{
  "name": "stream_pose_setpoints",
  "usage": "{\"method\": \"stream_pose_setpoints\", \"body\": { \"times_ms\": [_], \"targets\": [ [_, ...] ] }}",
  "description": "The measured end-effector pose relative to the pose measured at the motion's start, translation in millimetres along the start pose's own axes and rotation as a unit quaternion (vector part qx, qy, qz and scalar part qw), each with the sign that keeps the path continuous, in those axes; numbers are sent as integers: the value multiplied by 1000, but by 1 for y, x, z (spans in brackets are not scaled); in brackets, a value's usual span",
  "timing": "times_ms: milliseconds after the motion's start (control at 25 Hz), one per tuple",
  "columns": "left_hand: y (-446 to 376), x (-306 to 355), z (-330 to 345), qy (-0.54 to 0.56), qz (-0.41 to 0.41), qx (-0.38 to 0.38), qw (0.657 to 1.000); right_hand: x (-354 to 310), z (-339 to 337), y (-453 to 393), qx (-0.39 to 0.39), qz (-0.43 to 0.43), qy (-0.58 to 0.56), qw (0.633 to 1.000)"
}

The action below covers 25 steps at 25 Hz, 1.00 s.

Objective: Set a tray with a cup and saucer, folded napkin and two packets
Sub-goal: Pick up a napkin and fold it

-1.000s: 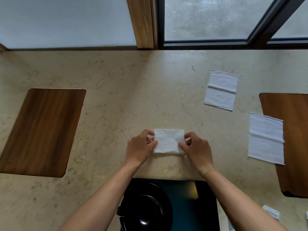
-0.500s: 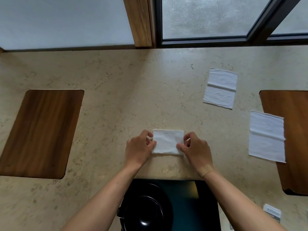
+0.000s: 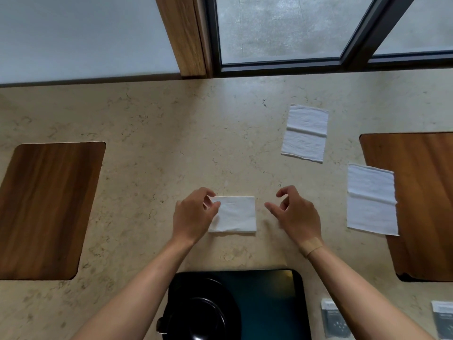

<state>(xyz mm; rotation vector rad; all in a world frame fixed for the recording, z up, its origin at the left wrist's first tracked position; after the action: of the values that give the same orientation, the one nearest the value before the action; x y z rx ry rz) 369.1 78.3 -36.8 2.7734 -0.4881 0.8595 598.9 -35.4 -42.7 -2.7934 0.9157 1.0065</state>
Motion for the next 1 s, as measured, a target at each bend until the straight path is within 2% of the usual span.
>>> {"method": "stream_pose_setpoints", "body": {
  "times_ms": [200, 440, 1000],
  "targets": [
    [-38, 50, 11, 9, 98, -19, 995, 23, -44, -27, 56, -11, 33, 998],
    [-92, 95, 41, -32, 155, -47, 986, 52, -80, -62, 115, -15, 88, 989],
    [-188, 155, 99, -92, 237, -31, 967, 72, -83, -163, 108, -16, 109, 988]
  ]
}}
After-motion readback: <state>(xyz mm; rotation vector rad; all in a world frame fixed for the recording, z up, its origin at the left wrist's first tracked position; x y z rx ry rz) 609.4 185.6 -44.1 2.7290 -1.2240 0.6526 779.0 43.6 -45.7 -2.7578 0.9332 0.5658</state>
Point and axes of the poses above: each hand's wrist, its own y-axis away from the middle knuckle, its own z-axis out of the palm, x = y × z, the point moved 6 cm from there along -y, towards the middle knuckle, and after that the axes turned 1 degree about x, right-handed, at the moved point
